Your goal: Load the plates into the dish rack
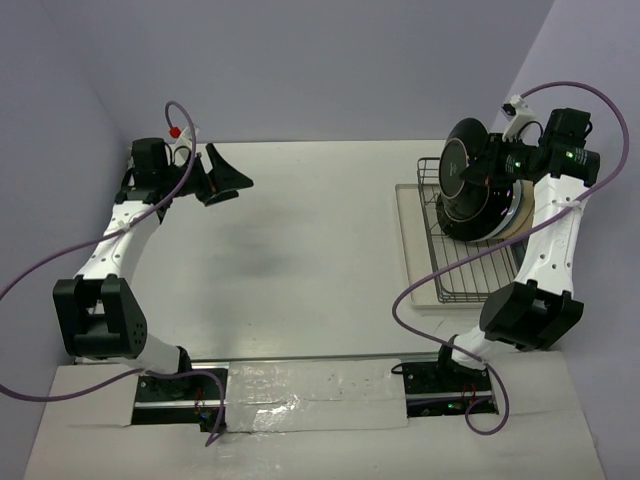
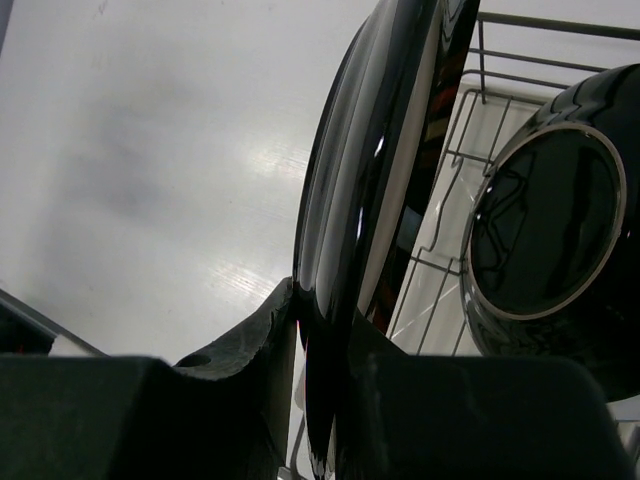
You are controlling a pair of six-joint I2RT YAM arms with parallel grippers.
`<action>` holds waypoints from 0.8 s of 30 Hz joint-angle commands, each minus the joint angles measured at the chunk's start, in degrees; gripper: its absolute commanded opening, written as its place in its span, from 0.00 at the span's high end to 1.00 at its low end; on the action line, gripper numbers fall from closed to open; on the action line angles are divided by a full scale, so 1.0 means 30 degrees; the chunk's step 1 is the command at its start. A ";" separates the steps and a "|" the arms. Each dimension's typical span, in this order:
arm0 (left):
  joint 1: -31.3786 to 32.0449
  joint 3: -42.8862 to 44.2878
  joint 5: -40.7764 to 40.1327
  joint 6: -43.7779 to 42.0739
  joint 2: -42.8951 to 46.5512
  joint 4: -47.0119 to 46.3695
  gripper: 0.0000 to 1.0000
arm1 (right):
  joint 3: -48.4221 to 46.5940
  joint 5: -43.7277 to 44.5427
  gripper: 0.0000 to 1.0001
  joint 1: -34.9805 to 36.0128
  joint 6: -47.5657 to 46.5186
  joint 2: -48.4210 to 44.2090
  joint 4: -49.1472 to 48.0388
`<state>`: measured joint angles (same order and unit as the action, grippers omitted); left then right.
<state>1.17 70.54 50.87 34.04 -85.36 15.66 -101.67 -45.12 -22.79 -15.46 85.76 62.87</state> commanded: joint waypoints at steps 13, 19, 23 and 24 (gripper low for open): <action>0.0050 0.1154 0.0855 -0.0244 -0.0433 -0.0152 0.01 | -0.0418 -0.0339 1.00 -0.0432 -0.2052 0.1268 -0.1182; 0.0079 0.0978 0.0855 -0.0098 -0.0432 -0.0327 0.01 | -0.0095 -0.0867 1.00 -0.0578 -0.2199 0.1268 -0.0978; 0.0050 0.1095 0.0855 -0.0039 -0.0549 -0.0299 0.01 | -0.0125 -0.1101 1.00 -0.0608 -0.2258 0.1531 -0.0684; 0.0050 0.1095 0.0884 -0.0039 -0.0579 -0.0269 0.01 | -0.0124 -0.1101 1.00 -0.0608 -0.2287 0.1619 -0.0597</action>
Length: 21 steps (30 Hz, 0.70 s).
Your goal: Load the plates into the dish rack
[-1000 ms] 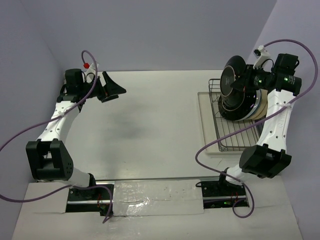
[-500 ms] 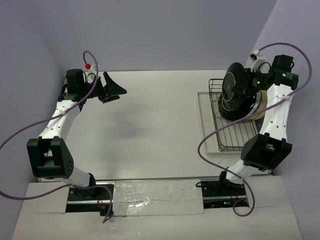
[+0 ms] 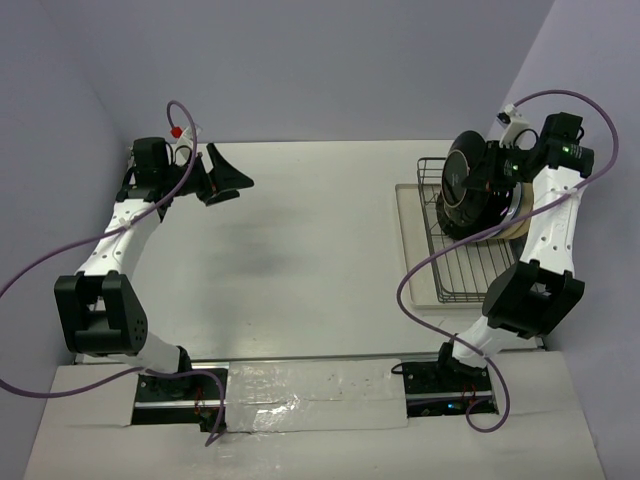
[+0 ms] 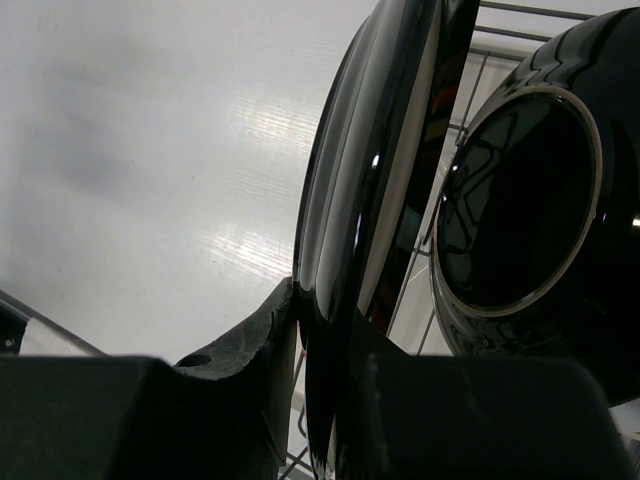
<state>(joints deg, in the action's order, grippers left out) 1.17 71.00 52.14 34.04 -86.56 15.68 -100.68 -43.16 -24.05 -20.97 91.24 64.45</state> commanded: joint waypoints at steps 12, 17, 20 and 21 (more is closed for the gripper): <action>0.0050 0.0972 0.0608 -0.0039 -0.0208 -0.0188 0.01 | 0.0280 -0.1874 1.00 -0.0215 -0.0364 0.0814 -0.1091; 0.0050 0.0854 0.0608 -0.0039 -0.0178 -0.0218 0.01 | 0.0046 -0.1962 0.98 -0.0215 -0.0216 0.1518 -0.1121; 0.0050 0.0795 0.0638 -0.0068 -0.0178 -0.0217 0.01 | -0.0276 -0.2020 0.97 -0.0273 -0.0420 0.2191 -0.0887; 0.0050 0.0766 0.0609 -0.0039 -0.0178 -0.0247 0.01 | -0.0393 -0.1992 0.96 -0.0273 -0.0538 0.2309 -0.0770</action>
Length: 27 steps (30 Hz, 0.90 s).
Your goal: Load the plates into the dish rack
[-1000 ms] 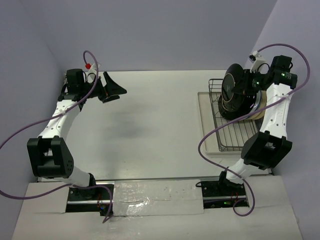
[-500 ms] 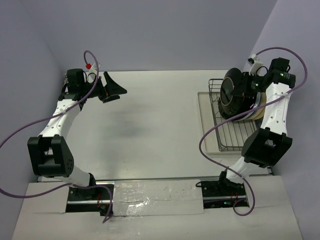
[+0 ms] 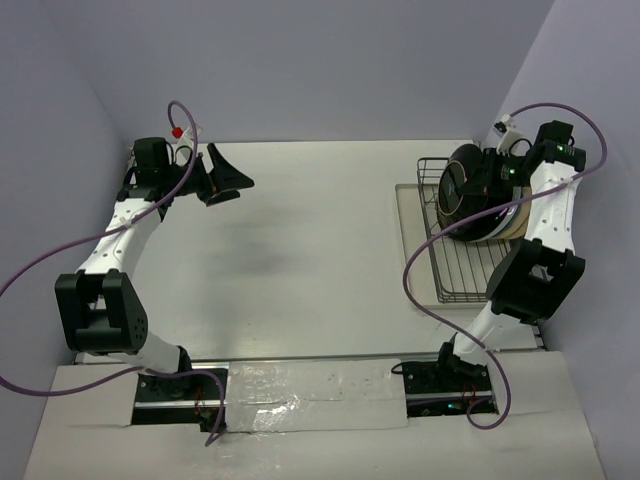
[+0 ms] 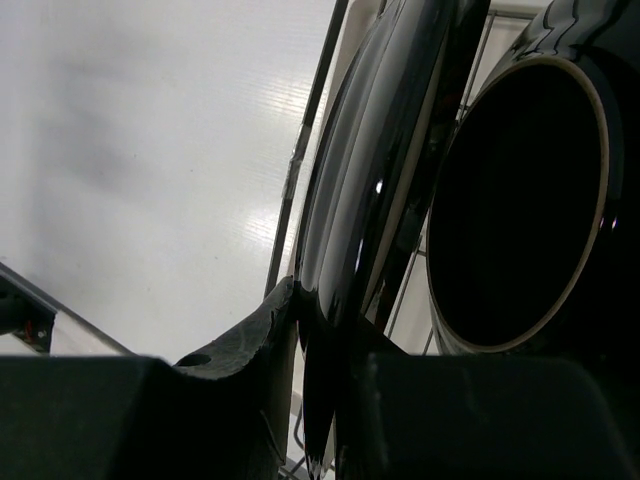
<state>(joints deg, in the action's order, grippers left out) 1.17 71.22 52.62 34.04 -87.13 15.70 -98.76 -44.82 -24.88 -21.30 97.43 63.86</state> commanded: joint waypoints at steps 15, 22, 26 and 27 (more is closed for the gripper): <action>0.0079 0.1016 0.0624 0.0138 -0.0546 -0.0313 0.01 | -0.2262 -0.0823 0.54 -0.1167 -0.1366 0.1010 0.0422; 0.0079 0.1220 0.0390 -0.0156 -0.0487 0.0096 0.01 | -0.3436 0.0055 0.27 -0.1373 -0.1426 0.0982 0.0425; 0.0021 0.1337 -0.0048 -0.0593 -0.0341 0.0535 0.01 | -0.4226 0.0817 0.09 -0.1344 -0.1220 0.0455 0.0277; -0.0009 0.1454 -0.0224 -0.0798 -0.0312 0.0740 0.01 | -0.4692 0.1021 0.07 -0.1286 -0.1133 0.0309 0.0219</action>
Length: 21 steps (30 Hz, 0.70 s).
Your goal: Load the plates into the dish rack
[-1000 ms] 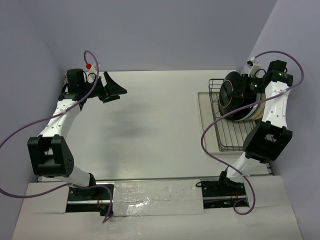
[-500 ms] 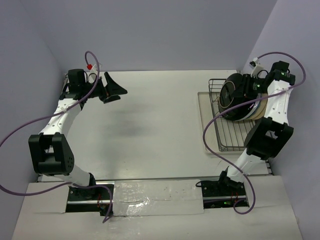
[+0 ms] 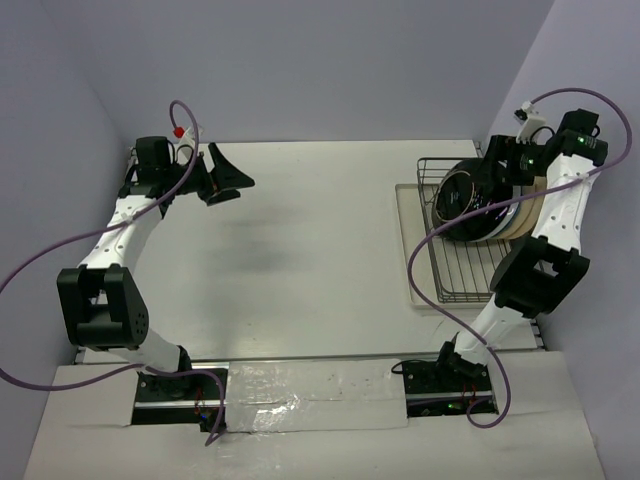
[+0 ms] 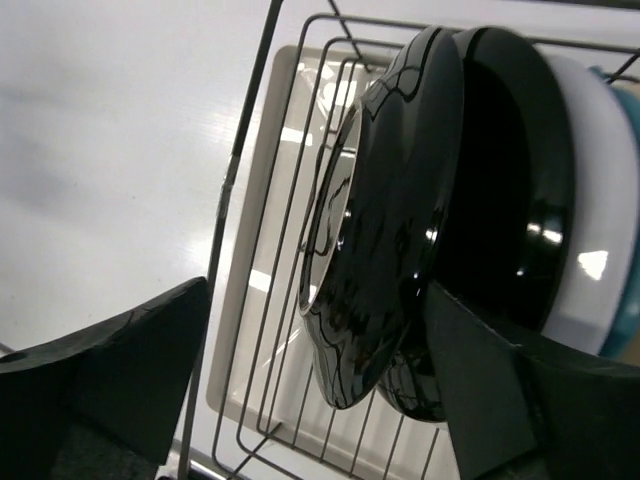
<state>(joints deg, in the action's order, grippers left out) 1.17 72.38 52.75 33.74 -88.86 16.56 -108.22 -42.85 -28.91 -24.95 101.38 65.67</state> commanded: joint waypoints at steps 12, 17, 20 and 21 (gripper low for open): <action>-0.1792 0.1802 -0.4400 -0.5648 0.2167 0.4821 0.01 | -0.0200 0.6808 0.00 0.7015 0.1633 -0.5960 -0.4392; -0.2615 0.1336 -0.6329 -0.7080 0.3659 0.5498 0.01 | 0.2813 0.7750 0.00 1.1152 0.5089 -0.7426 -0.7643; -0.2646 0.0167 -0.8322 -0.8134 0.5387 0.4943 0.01 | 0.5155 0.8335 0.00 1.3322 0.6820 -0.8129 -0.9576; -0.2646 -0.0158 -0.8703 -0.8459 0.5797 0.4795 0.01 | 0.5718 0.8916 0.00 1.4342 0.7315 -0.8304 -0.9991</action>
<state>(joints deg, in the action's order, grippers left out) -6.76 73.73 32.88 13.82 -77.03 31.42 -96.01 -20.82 9.78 -10.15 76.90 43.40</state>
